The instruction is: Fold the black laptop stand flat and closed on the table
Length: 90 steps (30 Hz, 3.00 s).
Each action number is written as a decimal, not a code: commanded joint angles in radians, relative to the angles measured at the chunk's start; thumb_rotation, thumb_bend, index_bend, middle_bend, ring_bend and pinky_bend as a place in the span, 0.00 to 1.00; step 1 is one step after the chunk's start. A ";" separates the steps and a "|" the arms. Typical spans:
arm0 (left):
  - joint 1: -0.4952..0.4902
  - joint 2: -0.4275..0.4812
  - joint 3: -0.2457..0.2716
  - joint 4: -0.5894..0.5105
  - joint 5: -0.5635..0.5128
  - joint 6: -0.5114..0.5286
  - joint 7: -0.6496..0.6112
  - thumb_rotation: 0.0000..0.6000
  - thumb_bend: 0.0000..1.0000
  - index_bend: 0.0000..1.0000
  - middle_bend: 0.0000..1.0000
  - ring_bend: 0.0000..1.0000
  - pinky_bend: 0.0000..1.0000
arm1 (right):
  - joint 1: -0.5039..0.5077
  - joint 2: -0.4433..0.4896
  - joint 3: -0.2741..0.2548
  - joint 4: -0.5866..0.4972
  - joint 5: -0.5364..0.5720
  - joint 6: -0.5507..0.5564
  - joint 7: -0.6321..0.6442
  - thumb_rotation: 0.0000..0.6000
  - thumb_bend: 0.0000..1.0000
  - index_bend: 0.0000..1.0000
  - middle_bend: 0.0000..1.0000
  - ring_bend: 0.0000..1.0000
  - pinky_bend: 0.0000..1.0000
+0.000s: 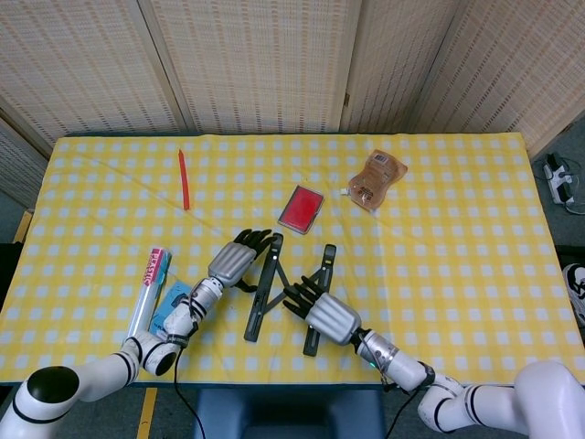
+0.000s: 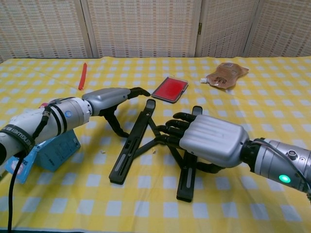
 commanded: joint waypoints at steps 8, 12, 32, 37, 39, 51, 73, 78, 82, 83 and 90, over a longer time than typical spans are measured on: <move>-0.002 -0.003 -0.003 -0.009 -0.015 -0.013 -0.012 1.00 0.09 0.00 0.01 0.01 0.00 | 0.019 -0.025 -0.014 0.055 -0.071 0.028 0.048 1.00 0.39 0.00 0.04 0.02 0.00; -0.001 -0.002 -0.004 -0.017 -0.020 -0.018 -0.019 1.00 0.09 0.00 0.01 0.01 0.00 | 0.030 -0.041 -0.020 0.086 -0.106 0.047 0.080 1.00 0.39 0.00 0.11 0.06 0.00; -0.003 -0.001 -0.002 -0.030 -0.027 -0.023 -0.018 1.00 0.09 0.00 0.01 0.00 0.00 | 0.076 -0.133 -0.042 0.265 -0.239 0.150 0.208 1.00 0.39 0.35 0.47 0.34 0.21; -0.004 -0.001 0.000 -0.037 -0.026 -0.025 -0.017 1.00 0.09 0.00 0.01 0.00 0.00 | 0.086 -0.151 -0.047 0.308 -0.263 0.176 0.229 1.00 0.39 0.35 0.47 0.34 0.21; -0.004 -0.003 0.001 -0.039 -0.027 -0.026 -0.016 1.00 0.09 0.00 0.01 0.00 0.00 | 0.092 -0.159 -0.051 0.328 -0.276 0.186 0.232 1.00 0.39 0.35 0.47 0.34 0.21; -0.008 -0.006 0.005 -0.056 -0.023 -0.029 -0.011 1.00 0.09 0.00 0.01 0.00 0.00 | 0.114 -0.203 -0.065 0.430 -0.322 0.247 0.274 1.00 0.39 0.35 0.43 0.30 0.19; 0.058 0.186 -0.035 -0.228 -0.066 0.050 0.008 1.00 0.09 0.00 0.01 0.00 0.00 | 0.161 0.122 0.062 -0.181 0.013 -0.136 0.142 1.00 0.39 0.00 0.10 0.07 0.11; 0.073 0.238 -0.038 -0.281 -0.070 0.067 0.015 1.00 0.09 0.00 0.01 0.00 0.00 | 0.220 0.165 0.109 -0.251 0.188 -0.315 0.051 1.00 0.39 0.00 0.04 0.02 0.07; 0.083 0.265 -0.041 -0.304 -0.078 0.074 0.014 1.00 0.09 0.00 0.01 0.00 0.00 | 0.257 0.161 0.130 -0.252 0.302 -0.371 -0.019 1.00 0.39 0.00 0.03 0.02 0.06; 0.084 0.269 -0.041 -0.307 -0.079 0.075 0.013 1.00 0.09 0.00 0.01 0.00 0.00 | 0.266 0.157 0.132 -0.248 0.323 -0.379 -0.034 1.00 0.39 0.00 0.03 0.02 0.06; 0.096 0.293 -0.041 -0.319 -0.087 0.082 0.002 1.00 0.09 0.00 0.01 0.00 0.00 | 0.329 0.124 0.121 -0.216 0.465 -0.410 -0.130 1.00 0.39 0.00 0.03 0.02 0.06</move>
